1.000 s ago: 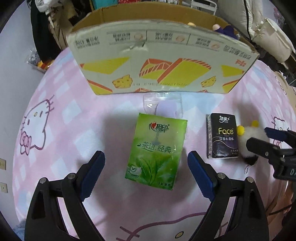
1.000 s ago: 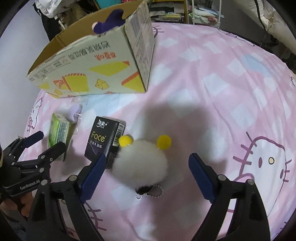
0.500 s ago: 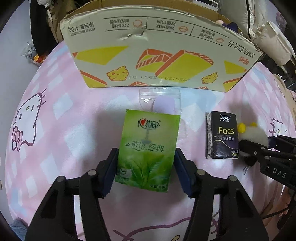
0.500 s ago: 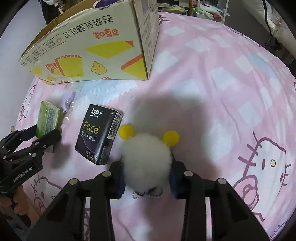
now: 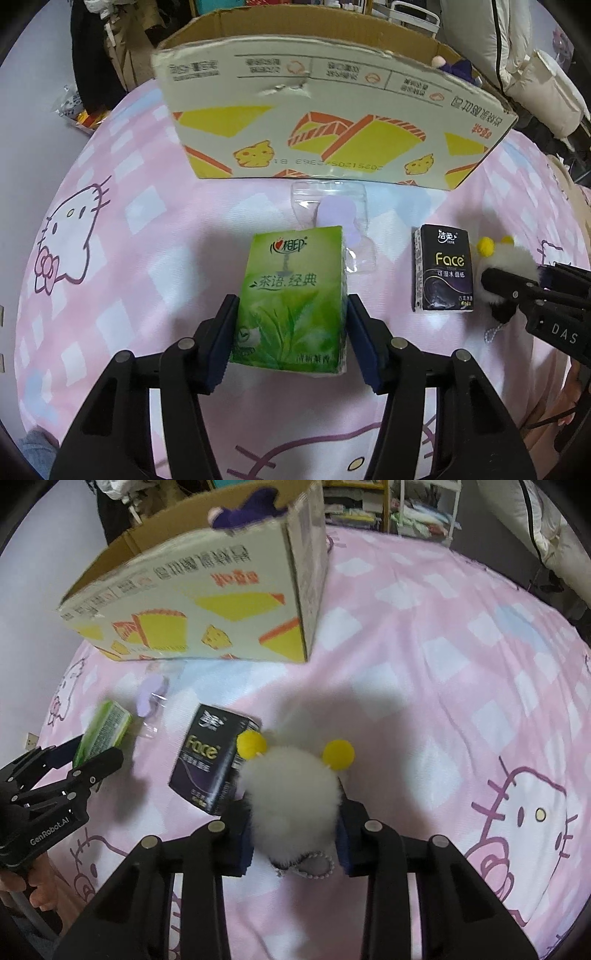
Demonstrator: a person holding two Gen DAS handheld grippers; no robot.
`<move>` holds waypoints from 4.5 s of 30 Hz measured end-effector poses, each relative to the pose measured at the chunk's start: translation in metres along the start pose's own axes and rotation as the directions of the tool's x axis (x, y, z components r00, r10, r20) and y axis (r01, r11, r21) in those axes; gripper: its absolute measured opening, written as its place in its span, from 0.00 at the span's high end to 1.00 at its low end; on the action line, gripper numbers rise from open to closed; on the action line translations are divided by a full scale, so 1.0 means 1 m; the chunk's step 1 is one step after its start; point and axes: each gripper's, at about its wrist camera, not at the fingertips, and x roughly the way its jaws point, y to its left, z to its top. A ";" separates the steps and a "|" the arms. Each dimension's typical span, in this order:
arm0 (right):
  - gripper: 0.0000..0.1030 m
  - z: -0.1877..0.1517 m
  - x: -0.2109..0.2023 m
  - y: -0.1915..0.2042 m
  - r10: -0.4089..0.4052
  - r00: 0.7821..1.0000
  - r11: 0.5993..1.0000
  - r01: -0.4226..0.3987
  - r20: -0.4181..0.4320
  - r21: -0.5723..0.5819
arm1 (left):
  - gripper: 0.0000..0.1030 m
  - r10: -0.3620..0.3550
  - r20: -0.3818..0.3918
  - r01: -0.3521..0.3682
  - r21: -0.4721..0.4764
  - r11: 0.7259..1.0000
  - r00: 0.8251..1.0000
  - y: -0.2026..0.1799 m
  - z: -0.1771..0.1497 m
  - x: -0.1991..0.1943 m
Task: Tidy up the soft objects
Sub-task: 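Grasp green tissue pack with left tool while right tool grasps white fluffy plush, then lift green tissue pack with left tool while right tool carries white plush to box, then release tissue pack into box with left tool while right tool drops white plush, then move both tools back toward the clear bag and black Face box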
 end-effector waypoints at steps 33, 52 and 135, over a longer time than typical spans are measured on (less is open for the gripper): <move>0.64 0.017 -0.154 0.040 0.116 0.783 0.983 -0.004 0.611 -0.182 | 0.46 0.117 0.453 -0.125 -0.013 0.992 0.884 0.000 0.010 -0.159; 0.64 0.085 -0.200 0.049 0.182 0.635 0.976 -0.022 0.750 -0.219 | 0.45 0.152 0.599 -0.179 -0.015 0.984 0.786 -0.004 0.085 -0.195; 0.00 0.068 -0.118 0.050 0.140 0.804 0.984 -0.049 0.578 -0.170 | 0.09 0.104 0.430 -0.106 -0.020 0.994 0.897 0.026 0.066 -0.131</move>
